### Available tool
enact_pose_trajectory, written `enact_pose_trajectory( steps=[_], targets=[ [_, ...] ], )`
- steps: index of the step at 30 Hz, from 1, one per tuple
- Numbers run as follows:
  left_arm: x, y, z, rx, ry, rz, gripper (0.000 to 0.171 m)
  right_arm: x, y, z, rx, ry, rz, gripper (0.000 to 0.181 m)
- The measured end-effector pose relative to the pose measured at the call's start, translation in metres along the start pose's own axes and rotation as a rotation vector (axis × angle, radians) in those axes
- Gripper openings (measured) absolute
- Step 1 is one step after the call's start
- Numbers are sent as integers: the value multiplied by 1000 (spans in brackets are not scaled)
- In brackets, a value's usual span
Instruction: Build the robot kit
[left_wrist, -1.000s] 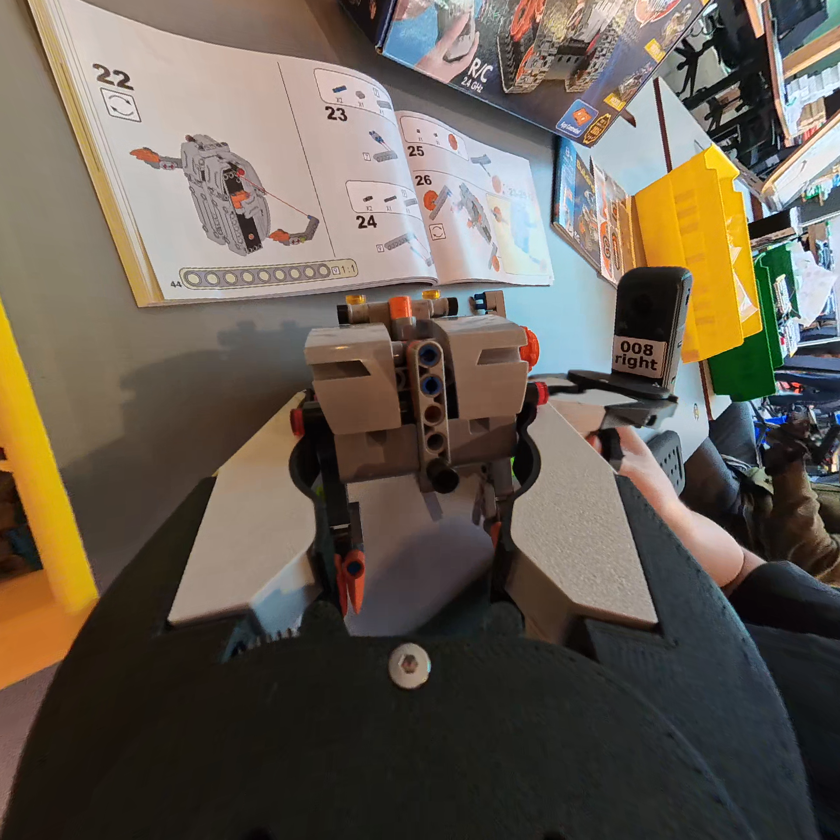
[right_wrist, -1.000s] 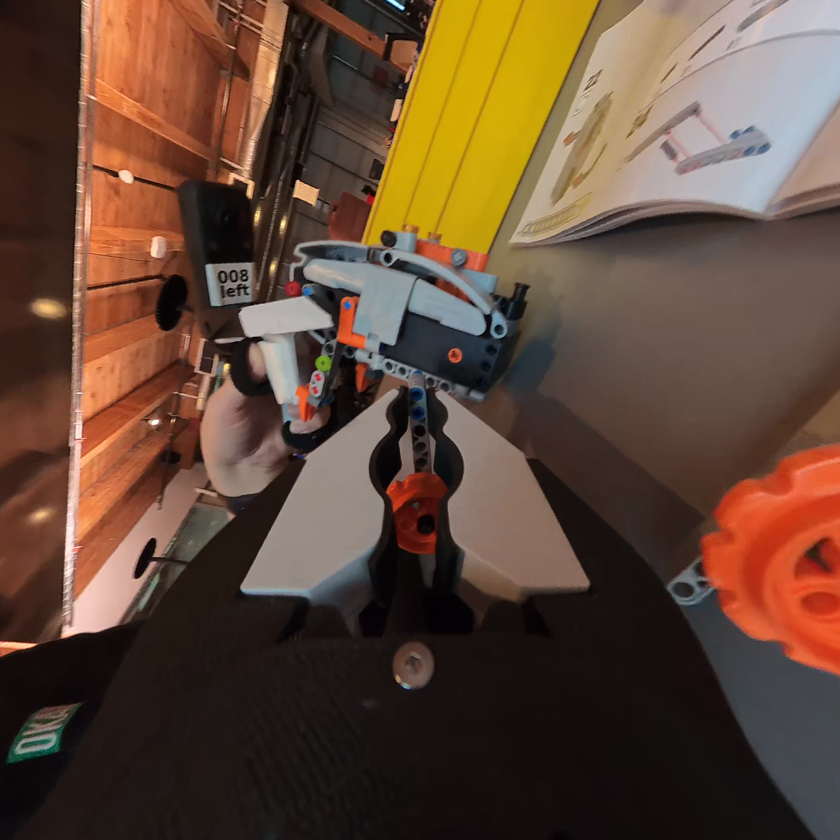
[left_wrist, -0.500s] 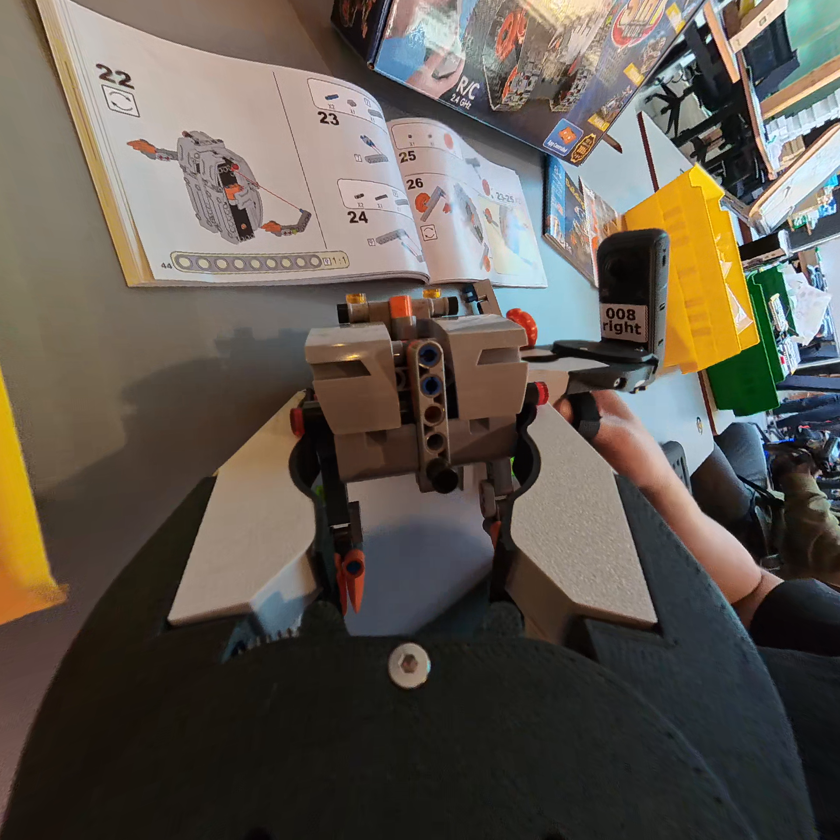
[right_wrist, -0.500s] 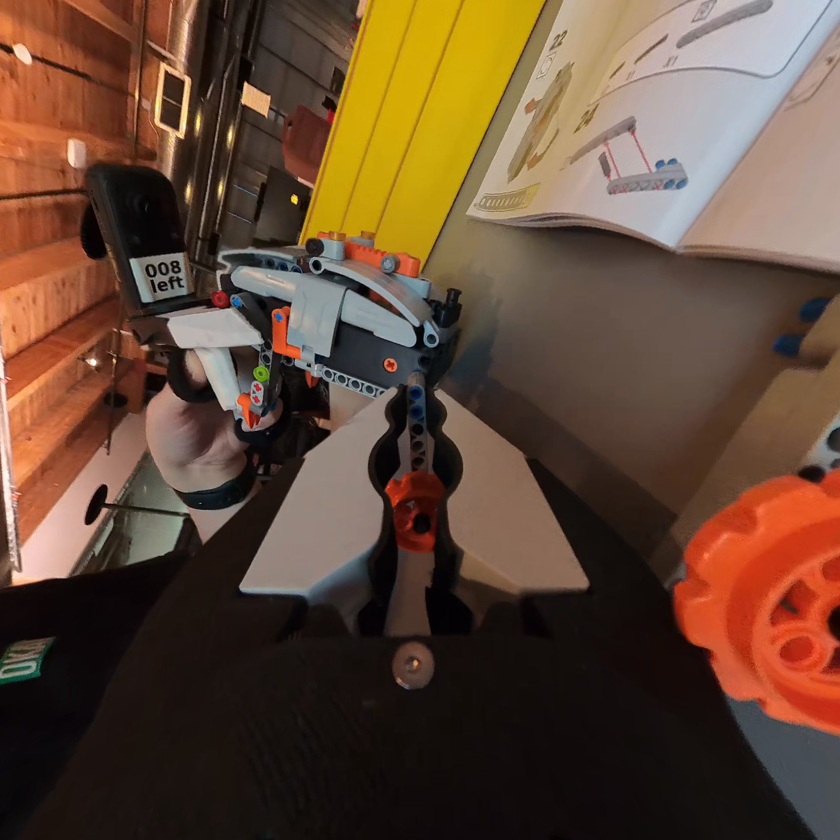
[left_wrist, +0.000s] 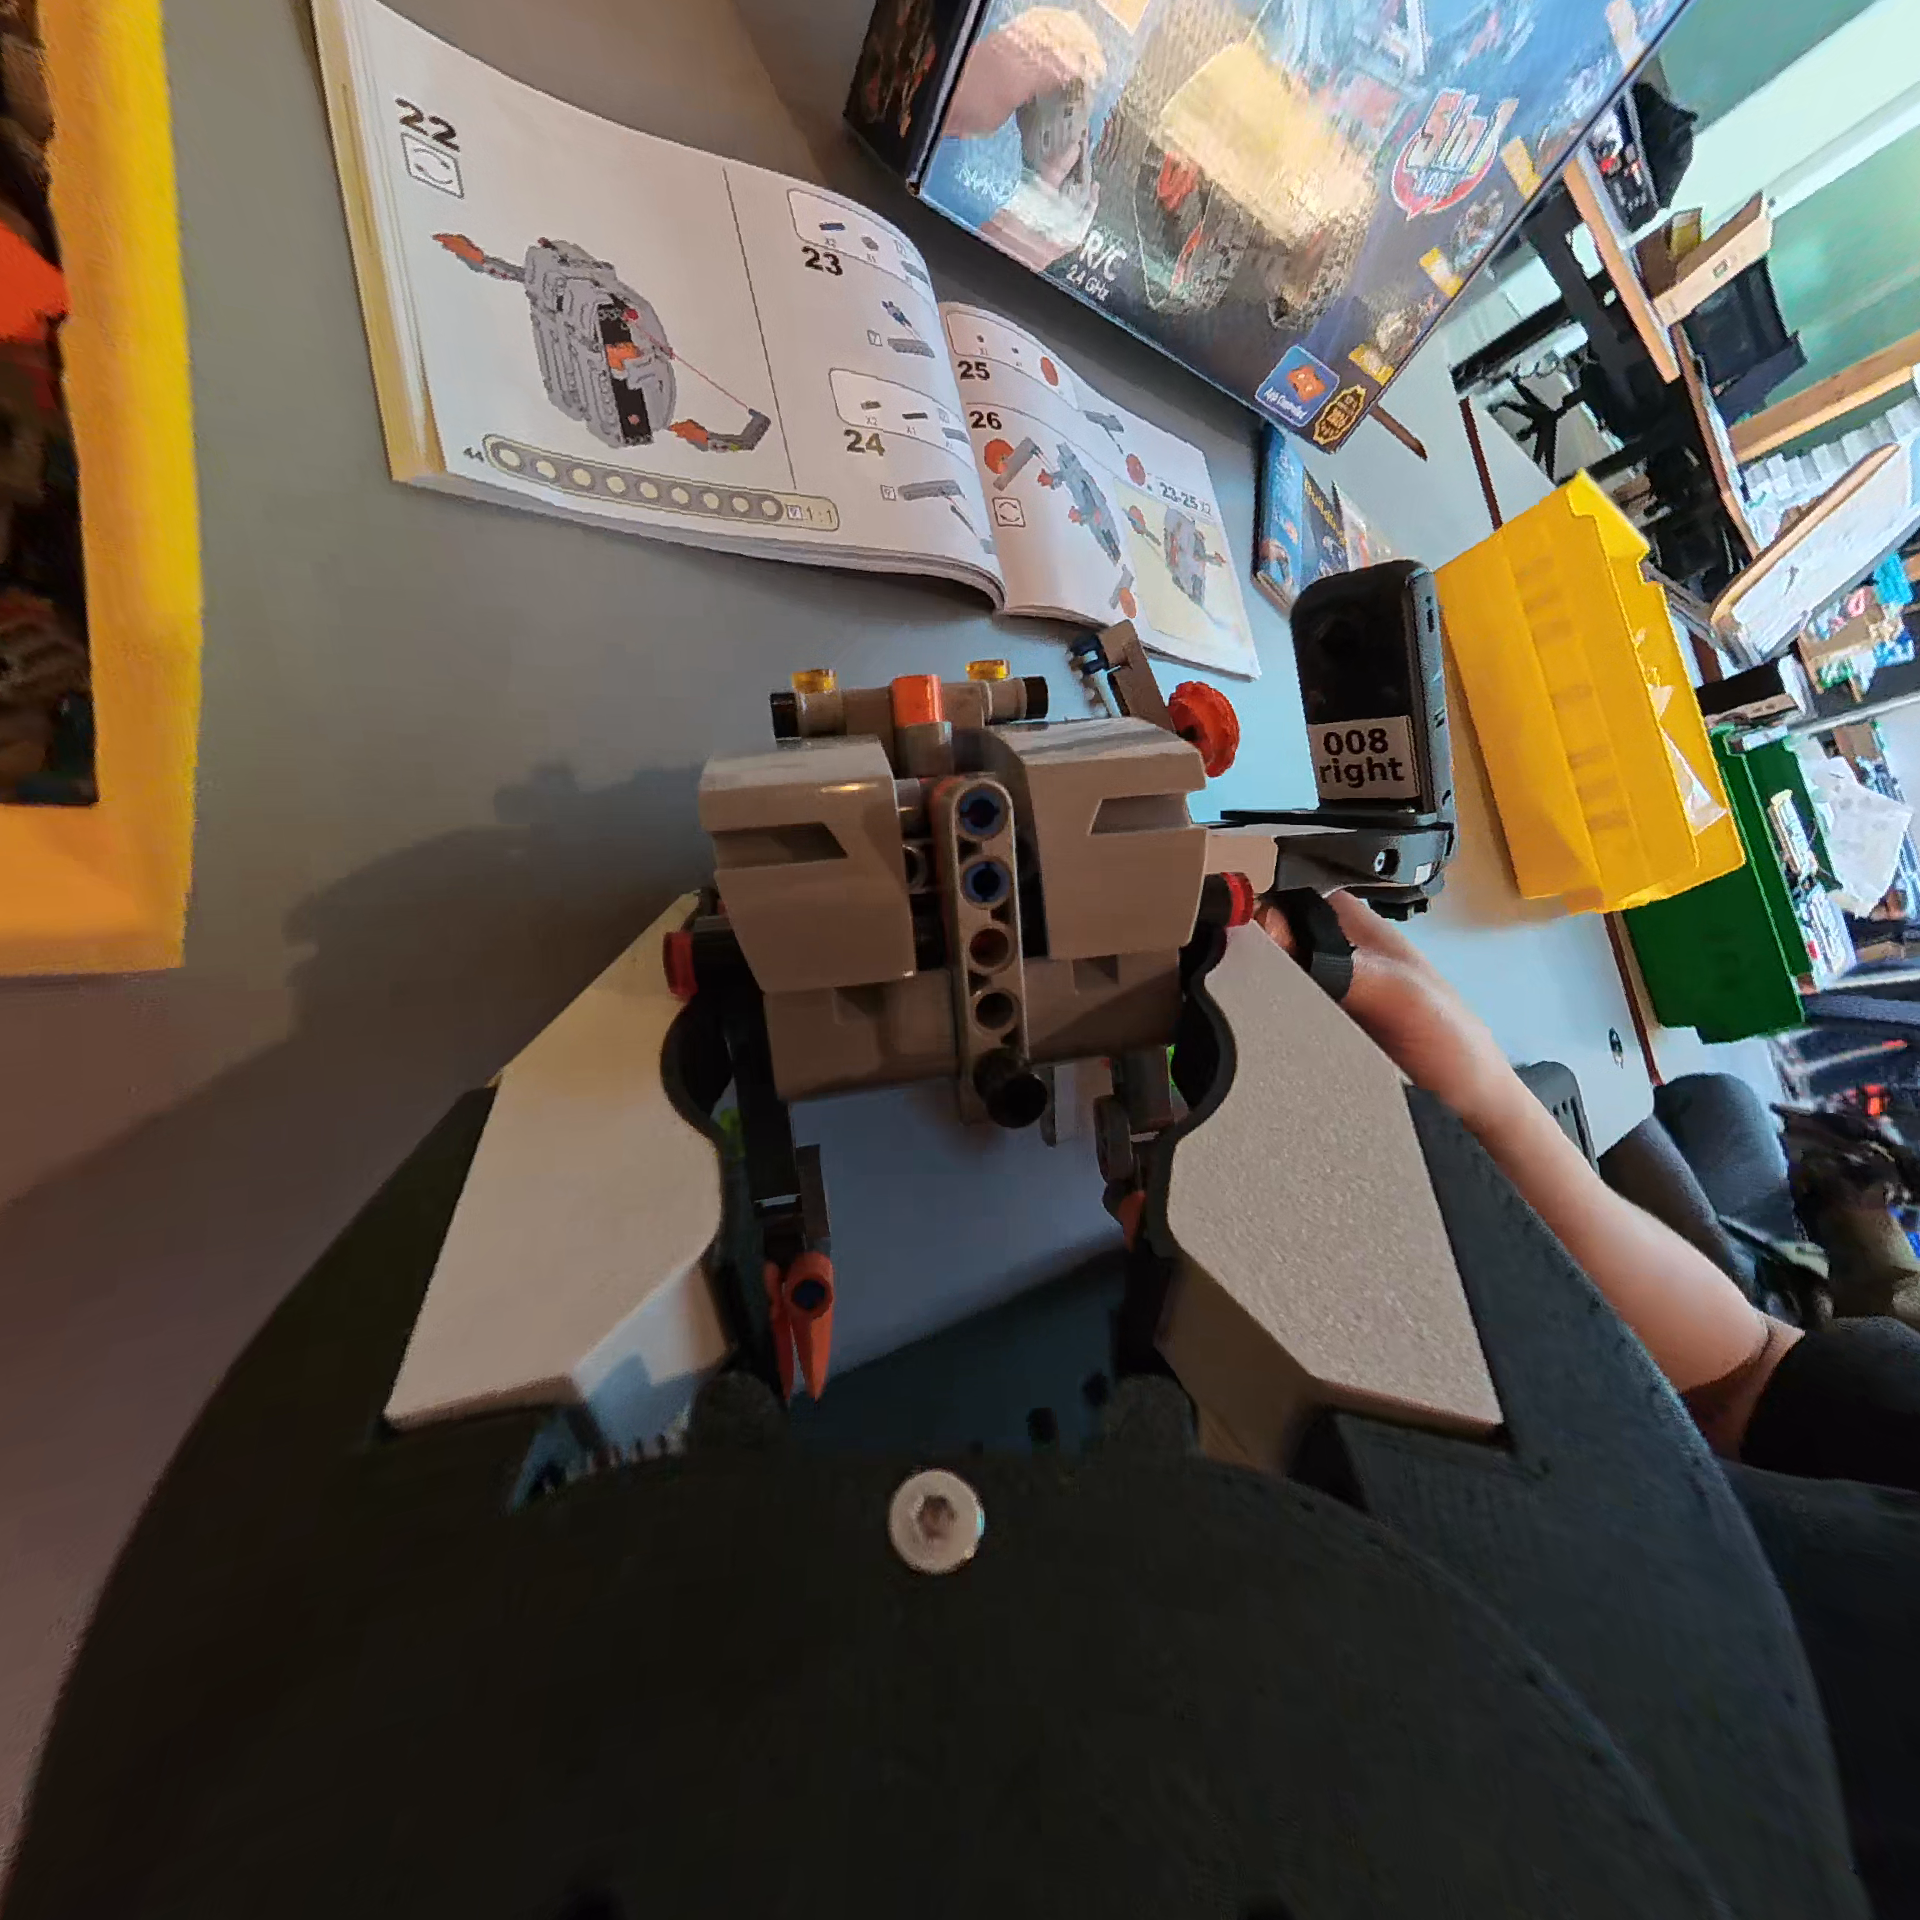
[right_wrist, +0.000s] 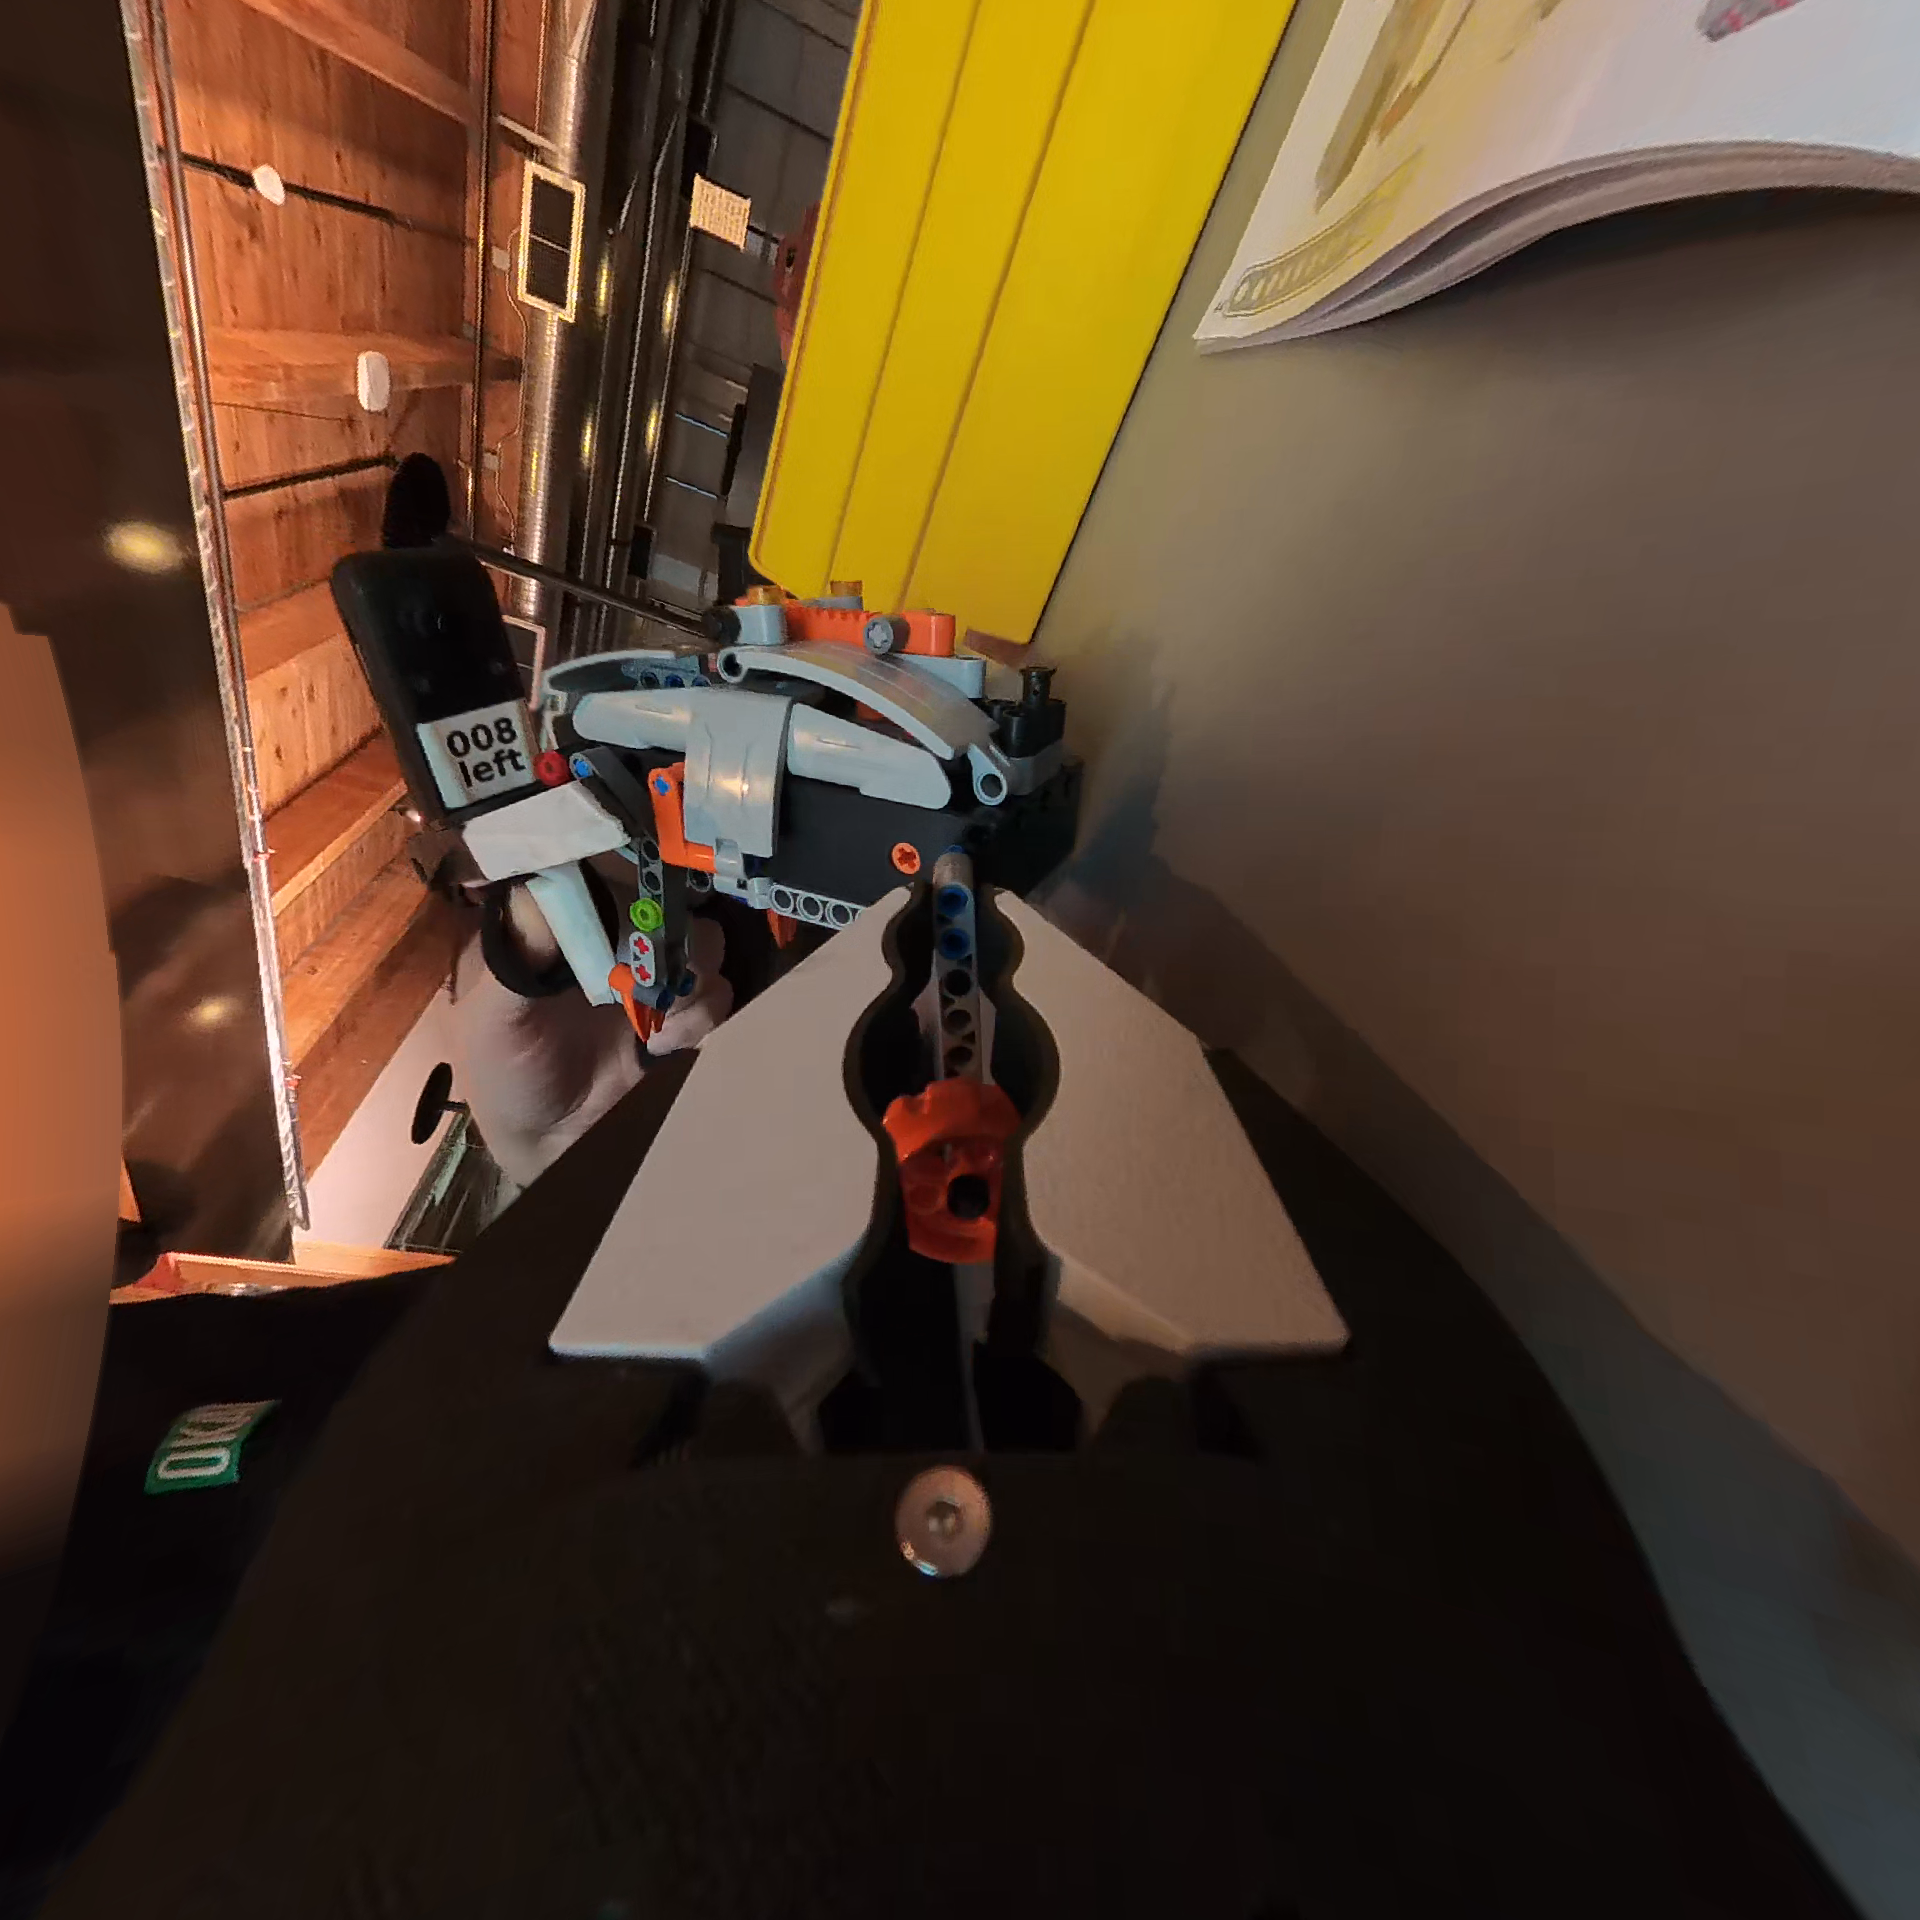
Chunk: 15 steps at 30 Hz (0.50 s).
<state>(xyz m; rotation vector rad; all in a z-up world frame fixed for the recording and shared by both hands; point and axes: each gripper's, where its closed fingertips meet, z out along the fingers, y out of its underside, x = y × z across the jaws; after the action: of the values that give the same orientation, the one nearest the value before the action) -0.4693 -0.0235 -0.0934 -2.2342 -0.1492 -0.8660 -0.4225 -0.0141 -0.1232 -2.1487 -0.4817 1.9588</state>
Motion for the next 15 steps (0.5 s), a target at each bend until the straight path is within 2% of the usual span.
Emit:
enact_pose_trajectory(
  steps=[5, 15],
  targets=[
    [-3, 2, -5, 59, 17, -55, 87, 0, 4, 2, -20, 18, -31, 5],
    [-4, 0, -4, 47, 20, -55, 87, 0, 3, 5, -19, 40, -76, 6]
  ],
)
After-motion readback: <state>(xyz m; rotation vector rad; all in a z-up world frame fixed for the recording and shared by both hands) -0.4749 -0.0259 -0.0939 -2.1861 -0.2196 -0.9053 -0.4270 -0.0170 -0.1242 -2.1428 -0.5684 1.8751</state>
